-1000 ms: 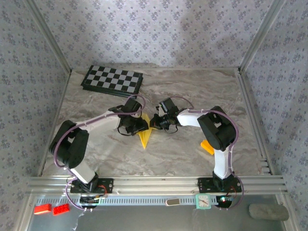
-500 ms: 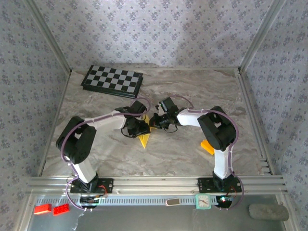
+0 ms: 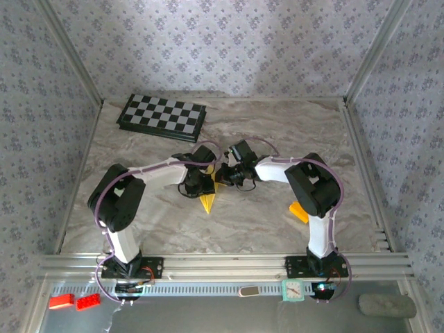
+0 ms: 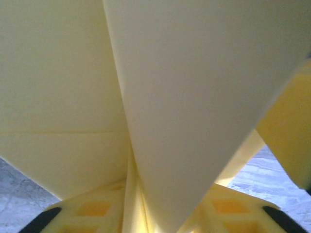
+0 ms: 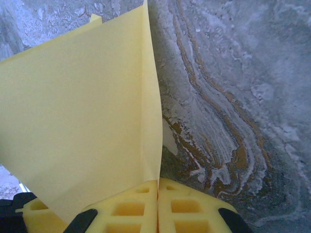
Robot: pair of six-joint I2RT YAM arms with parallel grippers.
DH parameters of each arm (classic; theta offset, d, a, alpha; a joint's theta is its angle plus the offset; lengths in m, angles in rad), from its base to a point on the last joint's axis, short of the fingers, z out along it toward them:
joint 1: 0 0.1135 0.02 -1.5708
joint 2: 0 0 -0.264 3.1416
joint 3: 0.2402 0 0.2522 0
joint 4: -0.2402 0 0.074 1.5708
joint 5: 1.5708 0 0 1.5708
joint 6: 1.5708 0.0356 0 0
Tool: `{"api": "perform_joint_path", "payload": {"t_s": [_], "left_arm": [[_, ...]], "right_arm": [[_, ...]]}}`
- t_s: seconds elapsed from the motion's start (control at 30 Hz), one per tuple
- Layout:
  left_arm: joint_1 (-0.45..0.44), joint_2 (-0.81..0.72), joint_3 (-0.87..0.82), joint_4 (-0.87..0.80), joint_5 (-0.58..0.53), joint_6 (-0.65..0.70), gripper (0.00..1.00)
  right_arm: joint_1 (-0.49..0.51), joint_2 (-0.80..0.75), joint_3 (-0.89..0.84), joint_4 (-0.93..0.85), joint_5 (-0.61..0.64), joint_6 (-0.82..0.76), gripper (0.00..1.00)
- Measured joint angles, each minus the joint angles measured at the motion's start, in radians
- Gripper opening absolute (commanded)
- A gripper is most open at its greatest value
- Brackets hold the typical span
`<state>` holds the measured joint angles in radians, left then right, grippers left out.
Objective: Fold a paper plane with a square sheet of paper (pick it up from the middle)
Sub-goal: Move the paper plane to the center of the table.
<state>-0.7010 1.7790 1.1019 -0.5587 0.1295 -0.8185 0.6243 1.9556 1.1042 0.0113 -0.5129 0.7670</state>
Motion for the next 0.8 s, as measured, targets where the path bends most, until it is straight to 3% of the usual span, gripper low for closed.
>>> {"api": "perform_joint_path", "payload": {"t_s": [0.2, 0.5, 0.8], "left_arm": [[-0.003, 0.005, 0.014, -0.025, -0.026, 0.016, 0.14], [0.000, 0.039, 0.129, -0.080, -0.087, 0.066, 0.11], [0.054, 0.246, 0.459, -0.143, -0.169, 0.155, 0.11]], "right_arm": [[-0.003, -0.031, 0.000, -0.037, 0.025, 0.005, 0.25], [-0.058, -0.274, -0.087, -0.124, 0.254, -0.019, 0.59], [-0.127, -0.558, -0.228, -0.185, 0.530, -0.066, 0.69]]}}
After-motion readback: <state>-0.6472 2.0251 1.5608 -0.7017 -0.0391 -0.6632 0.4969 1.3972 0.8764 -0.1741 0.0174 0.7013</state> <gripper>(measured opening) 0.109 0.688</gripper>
